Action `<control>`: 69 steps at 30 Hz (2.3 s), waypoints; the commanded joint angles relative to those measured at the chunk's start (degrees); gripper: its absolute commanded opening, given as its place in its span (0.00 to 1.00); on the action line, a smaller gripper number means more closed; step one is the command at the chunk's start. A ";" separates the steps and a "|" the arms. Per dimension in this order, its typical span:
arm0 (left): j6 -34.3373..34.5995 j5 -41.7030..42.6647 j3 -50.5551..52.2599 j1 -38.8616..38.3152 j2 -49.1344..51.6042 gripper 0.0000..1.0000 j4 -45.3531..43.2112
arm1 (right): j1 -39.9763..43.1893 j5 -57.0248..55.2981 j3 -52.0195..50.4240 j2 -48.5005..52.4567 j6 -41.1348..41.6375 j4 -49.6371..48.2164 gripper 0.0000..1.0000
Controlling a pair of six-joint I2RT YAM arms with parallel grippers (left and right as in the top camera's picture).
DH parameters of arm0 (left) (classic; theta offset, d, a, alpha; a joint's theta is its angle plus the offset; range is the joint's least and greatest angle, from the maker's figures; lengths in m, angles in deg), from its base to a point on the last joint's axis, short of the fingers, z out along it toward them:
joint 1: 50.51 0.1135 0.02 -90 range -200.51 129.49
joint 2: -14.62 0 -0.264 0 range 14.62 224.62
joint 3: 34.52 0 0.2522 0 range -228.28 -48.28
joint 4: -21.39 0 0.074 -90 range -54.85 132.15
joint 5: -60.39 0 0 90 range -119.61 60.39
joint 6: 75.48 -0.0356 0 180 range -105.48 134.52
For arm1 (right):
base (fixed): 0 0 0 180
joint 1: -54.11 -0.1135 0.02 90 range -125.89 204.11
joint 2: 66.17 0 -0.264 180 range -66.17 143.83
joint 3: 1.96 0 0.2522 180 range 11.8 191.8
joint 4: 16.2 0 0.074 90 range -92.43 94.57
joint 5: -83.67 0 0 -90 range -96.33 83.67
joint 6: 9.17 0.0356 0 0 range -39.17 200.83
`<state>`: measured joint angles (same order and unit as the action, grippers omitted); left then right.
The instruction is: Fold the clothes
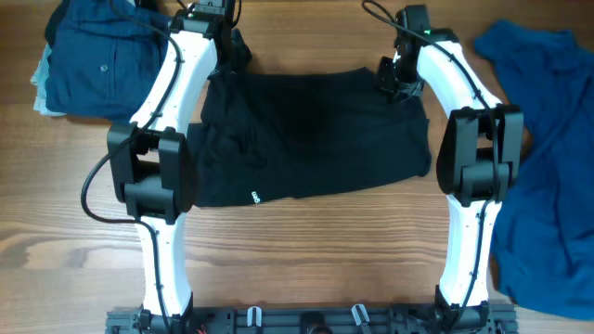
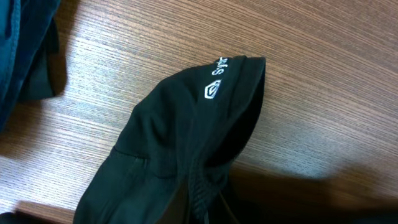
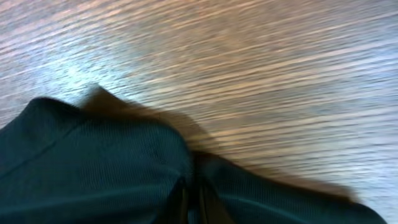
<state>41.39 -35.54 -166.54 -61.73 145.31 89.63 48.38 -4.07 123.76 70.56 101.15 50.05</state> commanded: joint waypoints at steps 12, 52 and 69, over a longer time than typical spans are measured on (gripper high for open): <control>0.50 0.09 -1.01 -0.13 -2.25 0.04 -1.25 | 3.67 -10.25 8.79 -5.38 0.07 8.26 0.04; 0.52 0.07 -1.01 -0.11 -2.23 0.04 -1.49 | 4.07 -9.40 9.03 4.85 -2.08 5.95 0.04; 0.52 0.09 -1.01 -0.13 -7.65 0.04 0.33 | 4.87 -15.32 9.73 -7.15 4.17 12.63 0.04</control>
<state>41.39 -34.30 -166.54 -62.23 143.37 88.87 52.99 -17.99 132.40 65.40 103.33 61.57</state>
